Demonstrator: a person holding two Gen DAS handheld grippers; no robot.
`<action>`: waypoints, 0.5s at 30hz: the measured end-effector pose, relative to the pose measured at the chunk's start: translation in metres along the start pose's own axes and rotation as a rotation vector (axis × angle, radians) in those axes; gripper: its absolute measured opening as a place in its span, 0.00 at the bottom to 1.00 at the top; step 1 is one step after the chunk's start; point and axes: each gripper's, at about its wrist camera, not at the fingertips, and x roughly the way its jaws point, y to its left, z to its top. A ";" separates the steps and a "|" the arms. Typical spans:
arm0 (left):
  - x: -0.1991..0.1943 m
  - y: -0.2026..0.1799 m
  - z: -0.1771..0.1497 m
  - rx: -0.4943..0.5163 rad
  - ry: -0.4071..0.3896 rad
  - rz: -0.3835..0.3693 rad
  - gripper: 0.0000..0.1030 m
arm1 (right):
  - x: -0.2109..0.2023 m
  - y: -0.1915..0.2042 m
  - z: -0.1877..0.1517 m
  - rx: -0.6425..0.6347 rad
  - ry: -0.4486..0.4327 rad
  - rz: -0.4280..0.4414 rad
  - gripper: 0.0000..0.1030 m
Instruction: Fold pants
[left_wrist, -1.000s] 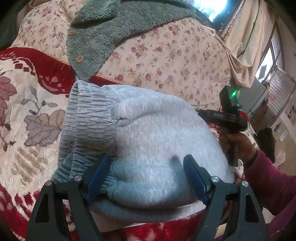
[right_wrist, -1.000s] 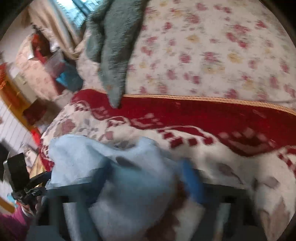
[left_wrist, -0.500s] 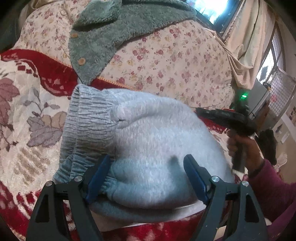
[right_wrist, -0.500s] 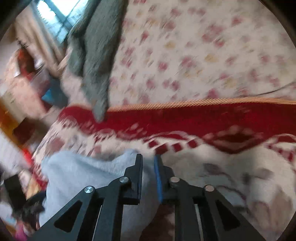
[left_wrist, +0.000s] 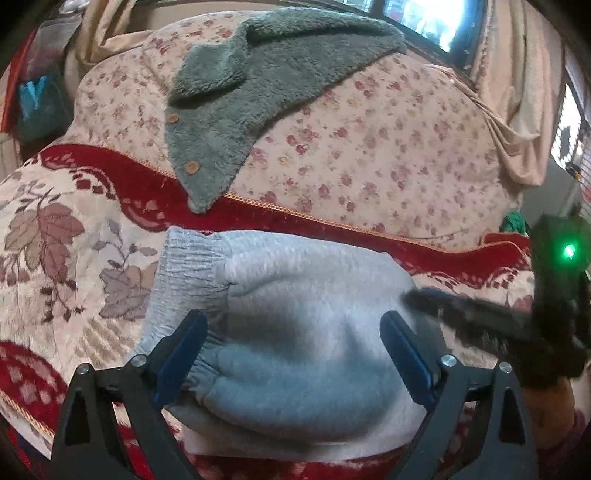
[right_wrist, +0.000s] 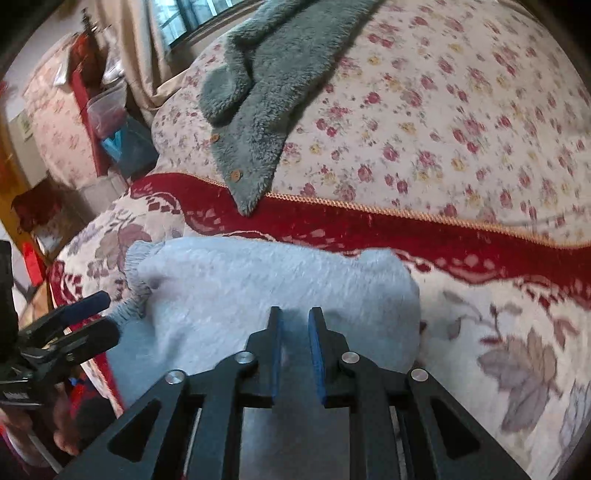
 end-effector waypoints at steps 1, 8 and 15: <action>0.001 -0.002 0.000 -0.009 0.003 0.009 0.91 | -0.001 0.002 -0.002 0.001 0.006 -0.009 0.63; -0.003 -0.013 -0.003 -0.012 -0.024 0.089 0.92 | -0.026 0.015 -0.013 -0.013 -0.048 -0.031 0.86; -0.014 -0.014 -0.006 -0.010 -0.047 0.135 0.93 | -0.033 0.020 -0.018 -0.003 -0.042 -0.026 0.86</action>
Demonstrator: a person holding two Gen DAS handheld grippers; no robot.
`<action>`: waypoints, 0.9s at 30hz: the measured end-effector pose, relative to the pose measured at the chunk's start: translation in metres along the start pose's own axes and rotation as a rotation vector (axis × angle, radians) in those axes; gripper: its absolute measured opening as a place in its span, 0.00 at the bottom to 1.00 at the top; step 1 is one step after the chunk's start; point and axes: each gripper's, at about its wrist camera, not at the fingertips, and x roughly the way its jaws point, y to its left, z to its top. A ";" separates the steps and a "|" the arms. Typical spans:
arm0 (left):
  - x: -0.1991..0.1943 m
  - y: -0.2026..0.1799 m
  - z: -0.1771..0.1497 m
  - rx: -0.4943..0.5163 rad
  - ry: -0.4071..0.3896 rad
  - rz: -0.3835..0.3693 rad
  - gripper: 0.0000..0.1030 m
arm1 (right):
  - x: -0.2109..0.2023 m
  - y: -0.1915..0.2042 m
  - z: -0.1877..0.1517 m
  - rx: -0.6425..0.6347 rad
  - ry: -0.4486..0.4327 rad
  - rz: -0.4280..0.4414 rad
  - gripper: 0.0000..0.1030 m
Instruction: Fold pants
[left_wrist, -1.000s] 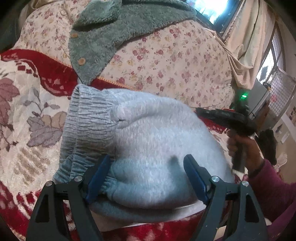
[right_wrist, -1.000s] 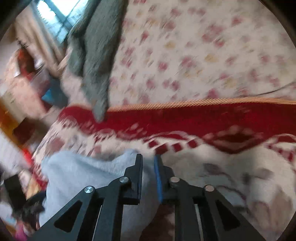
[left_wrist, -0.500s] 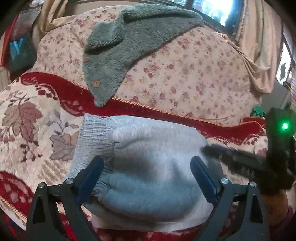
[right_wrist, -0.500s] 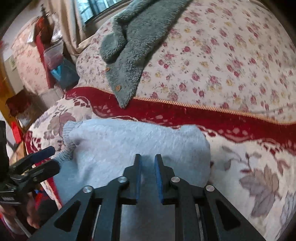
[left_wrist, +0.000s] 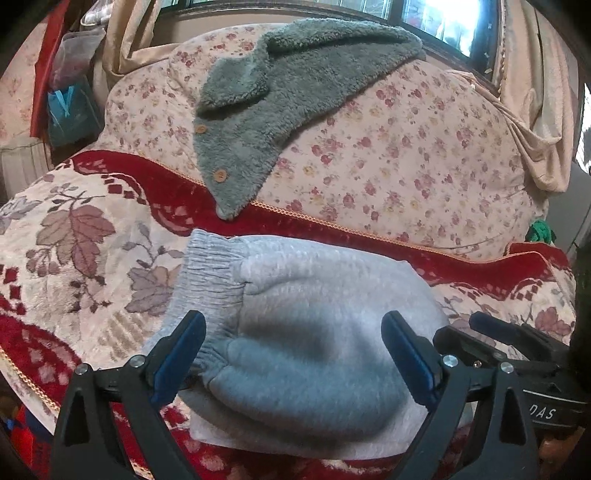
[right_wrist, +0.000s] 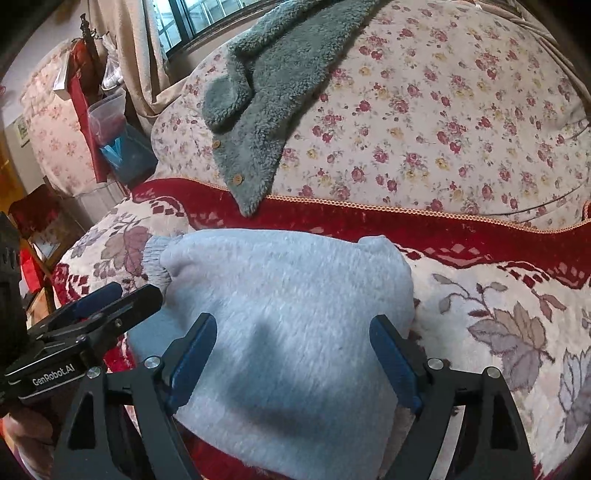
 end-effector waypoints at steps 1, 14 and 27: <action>-0.001 0.001 -0.001 -0.002 0.002 0.000 0.93 | -0.001 0.000 -0.001 0.001 0.001 -0.001 0.86; -0.011 0.002 -0.005 -0.007 -0.006 0.017 0.93 | -0.007 0.002 -0.006 0.004 0.007 -0.005 0.86; 0.041 0.100 -0.002 -0.197 0.191 -0.238 1.00 | 0.023 -0.098 -0.031 0.353 0.141 0.136 0.97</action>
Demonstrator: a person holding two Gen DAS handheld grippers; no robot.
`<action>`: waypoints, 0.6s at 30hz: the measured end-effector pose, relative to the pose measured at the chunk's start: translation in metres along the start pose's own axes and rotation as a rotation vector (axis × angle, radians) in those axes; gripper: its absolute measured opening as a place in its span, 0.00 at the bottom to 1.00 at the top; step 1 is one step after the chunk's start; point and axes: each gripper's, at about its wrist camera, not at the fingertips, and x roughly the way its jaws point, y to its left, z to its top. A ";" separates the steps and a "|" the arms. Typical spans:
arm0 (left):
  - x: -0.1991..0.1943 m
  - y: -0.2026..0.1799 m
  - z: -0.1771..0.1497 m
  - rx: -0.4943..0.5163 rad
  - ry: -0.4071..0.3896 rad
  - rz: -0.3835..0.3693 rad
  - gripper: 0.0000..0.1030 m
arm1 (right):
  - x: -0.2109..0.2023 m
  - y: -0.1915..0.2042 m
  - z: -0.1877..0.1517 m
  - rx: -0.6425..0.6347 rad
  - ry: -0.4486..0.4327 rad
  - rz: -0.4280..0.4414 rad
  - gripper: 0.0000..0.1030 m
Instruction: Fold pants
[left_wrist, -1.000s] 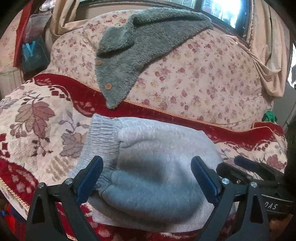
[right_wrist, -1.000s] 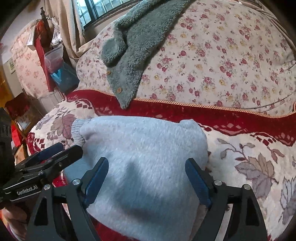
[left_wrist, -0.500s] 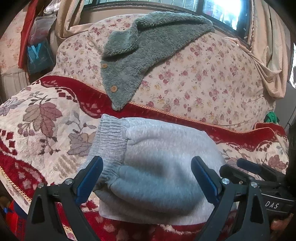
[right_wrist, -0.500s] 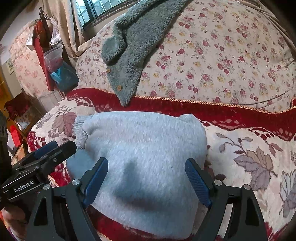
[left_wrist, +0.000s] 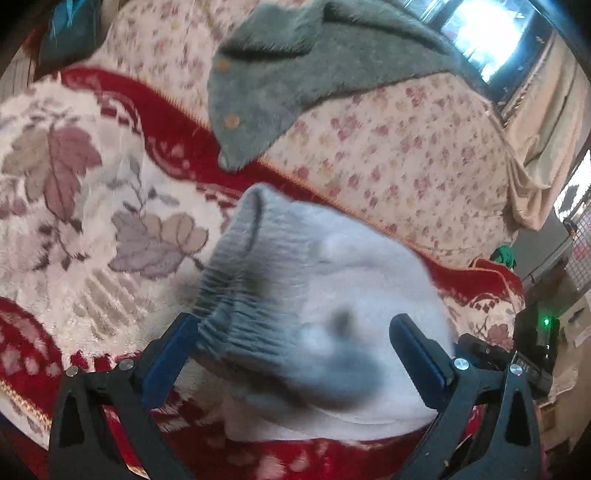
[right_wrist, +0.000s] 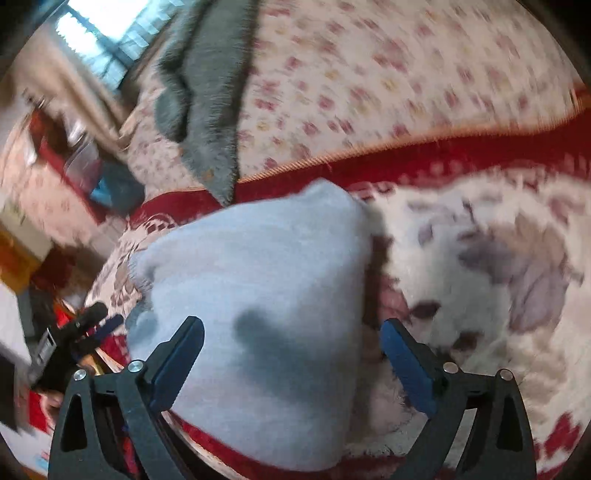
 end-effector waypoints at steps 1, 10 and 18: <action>0.008 0.006 0.000 -0.010 0.019 -0.002 1.00 | 0.006 -0.004 0.000 0.014 0.019 0.012 0.97; 0.077 0.044 -0.013 -0.188 0.167 -0.224 1.00 | 0.063 -0.038 0.002 0.214 0.143 0.279 1.00; 0.076 0.027 -0.018 -0.166 0.118 -0.231 0.85 | 0.063 -0.019 0.008 0.095 0.137 0.360 0.79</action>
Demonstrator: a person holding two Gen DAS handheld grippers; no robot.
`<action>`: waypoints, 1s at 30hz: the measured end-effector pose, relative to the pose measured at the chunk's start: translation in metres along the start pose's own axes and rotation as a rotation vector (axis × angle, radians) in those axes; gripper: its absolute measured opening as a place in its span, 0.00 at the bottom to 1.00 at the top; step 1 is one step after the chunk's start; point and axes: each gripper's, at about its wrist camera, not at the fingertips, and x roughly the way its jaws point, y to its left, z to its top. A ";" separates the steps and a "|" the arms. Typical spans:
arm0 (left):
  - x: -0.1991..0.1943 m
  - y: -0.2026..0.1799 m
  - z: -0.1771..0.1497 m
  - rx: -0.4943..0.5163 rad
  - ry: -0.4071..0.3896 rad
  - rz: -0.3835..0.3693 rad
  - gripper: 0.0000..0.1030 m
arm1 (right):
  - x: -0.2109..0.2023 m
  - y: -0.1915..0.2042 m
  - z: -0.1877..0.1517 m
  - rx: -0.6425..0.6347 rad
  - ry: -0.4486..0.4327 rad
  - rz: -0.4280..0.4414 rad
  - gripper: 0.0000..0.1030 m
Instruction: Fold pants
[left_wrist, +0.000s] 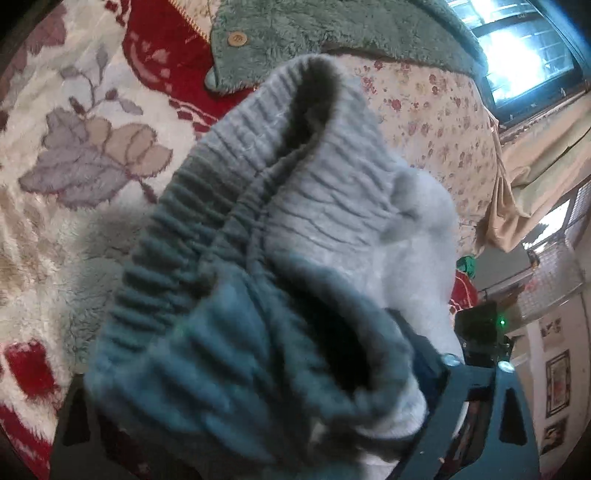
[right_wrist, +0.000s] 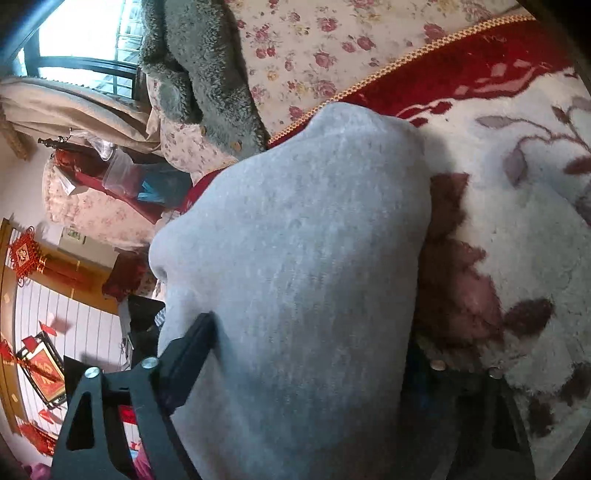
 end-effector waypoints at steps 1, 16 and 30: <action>-0.003 -0.004 0.001 0.009 -0.004 0.011 0.80 | -0.002 0.002 0.001 -0.001 -0.006 0.001 0.73; 0.005 -0.126 -0.003 0.140 -0.068 -0.037 0.72 | -0.119 0.032 0.019 -0.136 -0.163 -0.050 0.59; 0.108 -0.205 -0.049 0.214 0.056 -0.034 0.72 | -0.224 -0.053 0.012 -0.046 -0.223 -0.179 0.59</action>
